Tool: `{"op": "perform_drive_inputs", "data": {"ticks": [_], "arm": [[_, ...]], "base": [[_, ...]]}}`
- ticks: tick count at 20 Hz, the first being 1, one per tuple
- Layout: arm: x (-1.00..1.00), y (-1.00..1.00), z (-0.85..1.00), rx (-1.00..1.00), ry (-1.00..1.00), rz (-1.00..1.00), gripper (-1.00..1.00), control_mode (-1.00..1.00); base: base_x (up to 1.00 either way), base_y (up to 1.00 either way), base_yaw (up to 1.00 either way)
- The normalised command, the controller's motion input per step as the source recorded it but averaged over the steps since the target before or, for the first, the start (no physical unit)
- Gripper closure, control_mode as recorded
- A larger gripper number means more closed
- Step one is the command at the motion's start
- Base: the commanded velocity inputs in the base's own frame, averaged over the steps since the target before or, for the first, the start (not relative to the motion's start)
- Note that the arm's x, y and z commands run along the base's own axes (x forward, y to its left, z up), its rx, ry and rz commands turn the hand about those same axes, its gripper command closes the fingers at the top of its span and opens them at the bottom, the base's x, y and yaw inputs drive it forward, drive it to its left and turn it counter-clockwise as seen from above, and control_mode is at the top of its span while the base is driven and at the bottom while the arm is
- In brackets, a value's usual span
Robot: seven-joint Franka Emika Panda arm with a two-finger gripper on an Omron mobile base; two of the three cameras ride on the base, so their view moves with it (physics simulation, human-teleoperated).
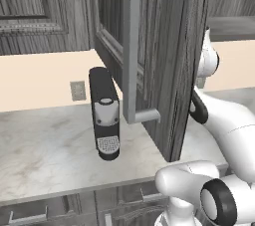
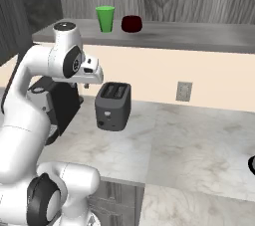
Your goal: There is a tray on the dining counter. Grab the cup, mug, and pitcher and place them on the tray. The pitcher may be placed next to the tray if it cannot fit the tray.
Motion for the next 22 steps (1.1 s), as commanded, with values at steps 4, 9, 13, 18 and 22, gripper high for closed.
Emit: {"op": "perform_drive_inputs", "data": {"ticks": [4, 9, 13, 18, 22], "arm": [[0.43, 0.12, 1.00, -0.15, -0.26, -0.25, -1.00, -1.00], [0.08, -0.24, 1.00, -0.15, -0.26, -0.04, -1.00, -1.00], [-0.32, -0.15, 0.55, -0.12, -0.30, 0.00, -1.00, -1.00], [0.00, 0.00, 0.04, 0.00, -0.01, 0.00, -1.00, -1.00], [0.00, 0.00, -0.23, 0.00, 0.00, 0.00, -1.00, -1.00]], "base": [[0.00, 0.00, 0.00], [0.00, 0.00, 0.00], [0.00, 0.00, 0.00], [0.00, 0.00, 0.00], [0.00, 0.00, 0.00]]}}
